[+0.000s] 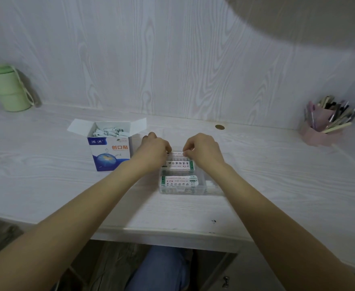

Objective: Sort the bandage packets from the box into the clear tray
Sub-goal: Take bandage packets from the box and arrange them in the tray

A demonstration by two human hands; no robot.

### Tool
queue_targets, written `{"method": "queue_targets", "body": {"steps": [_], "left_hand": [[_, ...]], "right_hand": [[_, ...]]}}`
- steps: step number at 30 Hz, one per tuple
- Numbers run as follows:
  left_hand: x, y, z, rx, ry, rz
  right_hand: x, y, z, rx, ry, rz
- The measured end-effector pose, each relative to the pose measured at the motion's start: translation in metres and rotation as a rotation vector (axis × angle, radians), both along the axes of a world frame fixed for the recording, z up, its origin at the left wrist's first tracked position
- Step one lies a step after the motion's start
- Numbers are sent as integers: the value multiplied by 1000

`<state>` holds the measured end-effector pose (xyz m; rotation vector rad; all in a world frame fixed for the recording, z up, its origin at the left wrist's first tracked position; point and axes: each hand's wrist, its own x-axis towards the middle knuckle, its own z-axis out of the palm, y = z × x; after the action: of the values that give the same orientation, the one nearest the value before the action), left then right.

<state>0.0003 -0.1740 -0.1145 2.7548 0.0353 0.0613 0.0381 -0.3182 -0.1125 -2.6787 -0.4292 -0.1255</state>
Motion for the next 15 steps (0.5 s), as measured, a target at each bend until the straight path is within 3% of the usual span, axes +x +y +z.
{"method": "queue_targets", "body": {"steps": [8, 15], "left_hand": [[-7, -2, 4, -47, -42, 10], [-31, 6, 29, -160, -132, -53]], "right_hand": [[1, -3, -1, 151, 58, 4], [-20, -2, 16, 334, -66, 47]]}}
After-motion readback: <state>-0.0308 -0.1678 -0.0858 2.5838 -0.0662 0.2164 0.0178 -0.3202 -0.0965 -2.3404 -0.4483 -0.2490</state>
